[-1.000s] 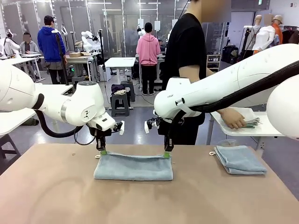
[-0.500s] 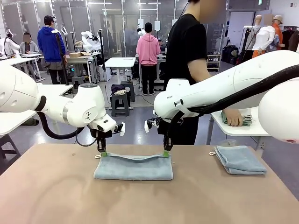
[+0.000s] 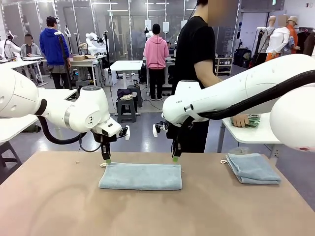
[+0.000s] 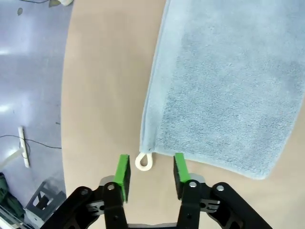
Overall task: Fold the towels and place them in the basket.
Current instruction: When a person lays out a Towel with hook on the table, fold it in half twice.
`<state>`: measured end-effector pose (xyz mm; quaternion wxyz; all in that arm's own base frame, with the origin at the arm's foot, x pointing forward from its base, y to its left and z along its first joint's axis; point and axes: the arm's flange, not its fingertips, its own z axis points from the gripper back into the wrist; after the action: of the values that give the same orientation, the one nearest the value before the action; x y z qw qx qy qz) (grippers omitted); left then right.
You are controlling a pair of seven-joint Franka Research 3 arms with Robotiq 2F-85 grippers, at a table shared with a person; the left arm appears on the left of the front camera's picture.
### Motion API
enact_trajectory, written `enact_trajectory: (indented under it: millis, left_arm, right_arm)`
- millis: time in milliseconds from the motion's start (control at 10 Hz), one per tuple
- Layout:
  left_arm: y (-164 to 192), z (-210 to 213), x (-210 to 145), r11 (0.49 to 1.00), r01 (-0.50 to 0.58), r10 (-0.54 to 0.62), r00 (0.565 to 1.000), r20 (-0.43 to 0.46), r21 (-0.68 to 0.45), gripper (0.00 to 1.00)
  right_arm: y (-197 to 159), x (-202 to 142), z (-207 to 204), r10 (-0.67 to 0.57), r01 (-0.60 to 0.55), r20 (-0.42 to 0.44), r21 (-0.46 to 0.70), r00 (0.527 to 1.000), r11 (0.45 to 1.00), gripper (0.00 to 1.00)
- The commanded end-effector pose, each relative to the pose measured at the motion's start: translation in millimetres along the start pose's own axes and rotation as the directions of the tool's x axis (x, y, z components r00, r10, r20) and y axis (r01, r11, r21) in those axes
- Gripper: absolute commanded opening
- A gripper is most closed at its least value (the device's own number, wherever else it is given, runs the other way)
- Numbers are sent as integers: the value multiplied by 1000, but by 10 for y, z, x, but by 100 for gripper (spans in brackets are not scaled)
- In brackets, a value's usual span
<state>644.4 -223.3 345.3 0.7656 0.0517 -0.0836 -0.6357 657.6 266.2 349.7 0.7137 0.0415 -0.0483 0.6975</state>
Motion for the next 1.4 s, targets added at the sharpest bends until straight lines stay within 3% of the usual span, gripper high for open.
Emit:
enact_trajectory:
  millis: [0, 100, 400, 500, 700, 800, 1000, 1100, 1300]
  left_arm:
    - [-35, 193, -135, 999, -38, 38, 999, 34, -1, 54]
    - [-90, 427, -238, 999, -23, 24, 997, 68, -23, 54]
    - [-299, 1200, -737, 999, 40, -35, 989, 146, -32, 54]
    - [-331, 1318, -932, 999, 41, -38, 984, 175, -12, 54]
    - [-374, 1402, -1347, 1000, 26, -25, 955, 296, 1, 54]
    - [-374, 1389, -1555, 1000, 19, -16, 931, 365, -5, 54]
    - [-335, 1295, -1989, 999, 15, 4, 866, 500, -33, 54]
    - [-331, 1252, -2216, 1000, 10, 8, 831, 557, -28, 54]
    - [-293, 1142, -2553, 998, 62, -28, 757, 653, -30, 54]
  right_arm:
    - [168, -62, 167, 27, -26, 43, -12, 999, 1000, 44]
    - [357, -65, 323, 13, -12, 63, -5, 998, 1000, 70]
    - [1138, -63, 854, -183, 181, 68, 41, 981, 983, 70]
    - [1320, -26, 959, -358, 360, 126, 1, 925, 933, 70]
    - [1647, 59, 1005, -540, 541, 167, 44, 825, 840, 70]
    - [1772, 91, 1001, -559, 560, 150, 41, 815, 828, 70]
    - [1859, 97, 1073, -466, 460, 156, 73, 871, 885, 70]
    - [1767, 98, 1086, -535, 533, 135, 59, 834, 844, 70]
    - [1767, 98, 1086, -535, 533, 135, 59, 834, 844, 70]
